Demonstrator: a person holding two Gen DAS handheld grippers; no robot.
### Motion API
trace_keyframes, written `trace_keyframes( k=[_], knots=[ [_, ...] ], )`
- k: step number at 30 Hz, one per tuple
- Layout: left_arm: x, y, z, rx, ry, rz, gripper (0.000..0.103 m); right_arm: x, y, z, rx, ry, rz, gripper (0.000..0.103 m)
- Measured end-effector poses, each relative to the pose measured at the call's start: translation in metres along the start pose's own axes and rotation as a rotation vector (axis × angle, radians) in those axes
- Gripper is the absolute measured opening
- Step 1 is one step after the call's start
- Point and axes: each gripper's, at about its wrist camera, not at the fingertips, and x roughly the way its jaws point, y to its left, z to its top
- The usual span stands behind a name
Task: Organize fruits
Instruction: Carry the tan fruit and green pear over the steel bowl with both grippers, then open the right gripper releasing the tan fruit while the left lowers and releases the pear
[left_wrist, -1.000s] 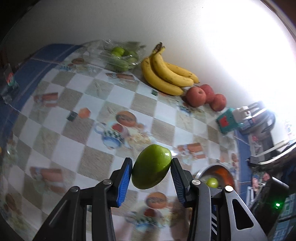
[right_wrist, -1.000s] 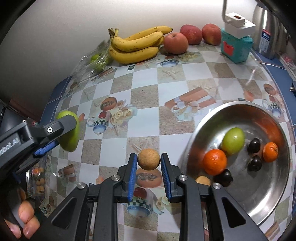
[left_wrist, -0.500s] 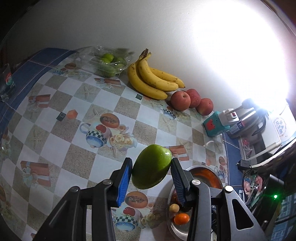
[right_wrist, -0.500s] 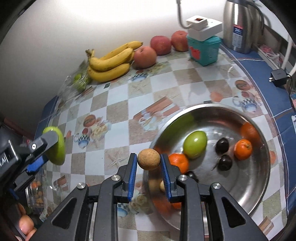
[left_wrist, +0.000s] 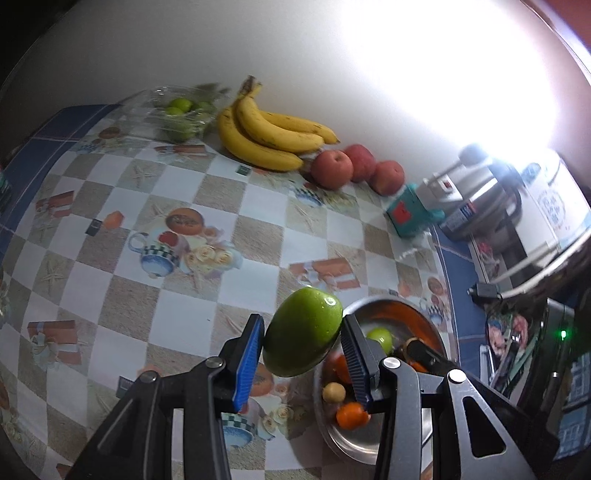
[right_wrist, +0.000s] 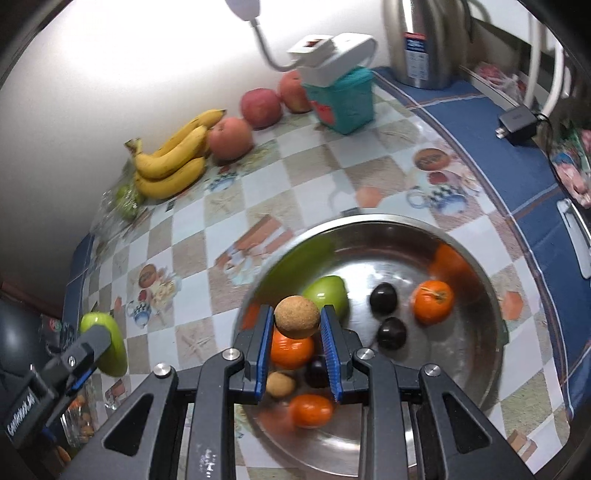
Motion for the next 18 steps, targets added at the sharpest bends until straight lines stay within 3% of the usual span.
trace_keyframes(
  k=[8, 18],
  knots=[
    [0.013, -0.032, -0.014, 0.088, 0.061, -0.036, 0.046, -0.013, -0.025, 0.005, 0.046, -0.031, -0.045, 0.027],
    [0.046, -0.072, -0.046, 0.175, 0.217, -0.099, 0.046, -0.023, -0.057, -0.001, 0.087, -0.032, -0.105, 0.027]
  ],
)
